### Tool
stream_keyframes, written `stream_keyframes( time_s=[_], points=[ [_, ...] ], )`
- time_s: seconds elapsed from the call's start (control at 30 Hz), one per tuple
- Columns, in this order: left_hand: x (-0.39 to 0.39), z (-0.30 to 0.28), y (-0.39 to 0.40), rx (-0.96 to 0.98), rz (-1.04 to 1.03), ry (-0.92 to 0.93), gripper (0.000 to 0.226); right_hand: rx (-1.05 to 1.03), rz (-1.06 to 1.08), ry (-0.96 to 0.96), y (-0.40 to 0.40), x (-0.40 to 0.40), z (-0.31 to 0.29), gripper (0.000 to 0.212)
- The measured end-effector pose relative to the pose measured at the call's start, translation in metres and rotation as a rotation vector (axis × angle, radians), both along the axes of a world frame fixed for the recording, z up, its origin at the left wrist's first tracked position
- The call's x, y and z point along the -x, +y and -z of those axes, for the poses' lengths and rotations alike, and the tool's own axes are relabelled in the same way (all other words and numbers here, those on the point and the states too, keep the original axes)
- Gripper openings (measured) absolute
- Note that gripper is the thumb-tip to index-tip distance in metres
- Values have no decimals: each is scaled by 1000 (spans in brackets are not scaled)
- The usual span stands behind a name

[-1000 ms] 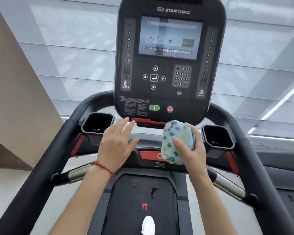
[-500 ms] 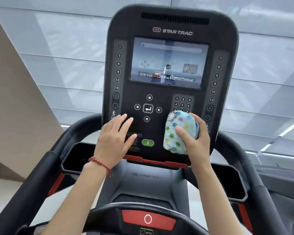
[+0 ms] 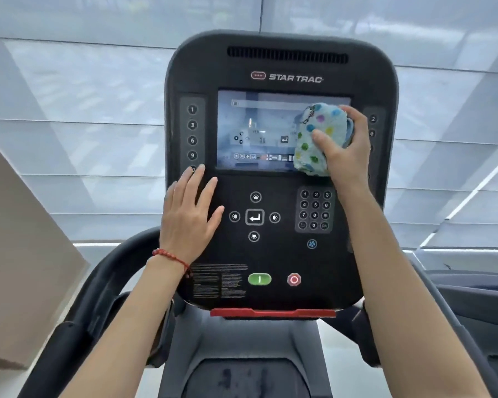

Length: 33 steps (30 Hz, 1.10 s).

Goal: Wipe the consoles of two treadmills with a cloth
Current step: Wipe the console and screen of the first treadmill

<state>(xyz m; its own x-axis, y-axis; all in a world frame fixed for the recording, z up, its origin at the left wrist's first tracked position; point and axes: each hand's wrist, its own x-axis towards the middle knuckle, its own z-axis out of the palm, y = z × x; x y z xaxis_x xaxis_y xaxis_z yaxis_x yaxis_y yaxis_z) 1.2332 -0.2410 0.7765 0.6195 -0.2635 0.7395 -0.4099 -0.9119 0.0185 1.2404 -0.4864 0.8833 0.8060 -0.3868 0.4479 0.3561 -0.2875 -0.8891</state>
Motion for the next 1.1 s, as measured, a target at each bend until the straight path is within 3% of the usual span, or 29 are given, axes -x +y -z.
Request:
stream_keyframes(
  time_s=[0.3,0.53,0.87,1.1],
  points=[
    [-15,21,6,7,28,-66,49,330,215,80,14,-11,-1,52],
    [-22,31,4,9,22,-93,51,340,428,-69,56,-30,11,52],
    [-23,34,3,-2,-8,-106,52,526,393,-239,143,-62,-4,53],
    [-23,35,2,7,5,-121,51,644,370,-288,109,-67,-2,53]
  ],
)
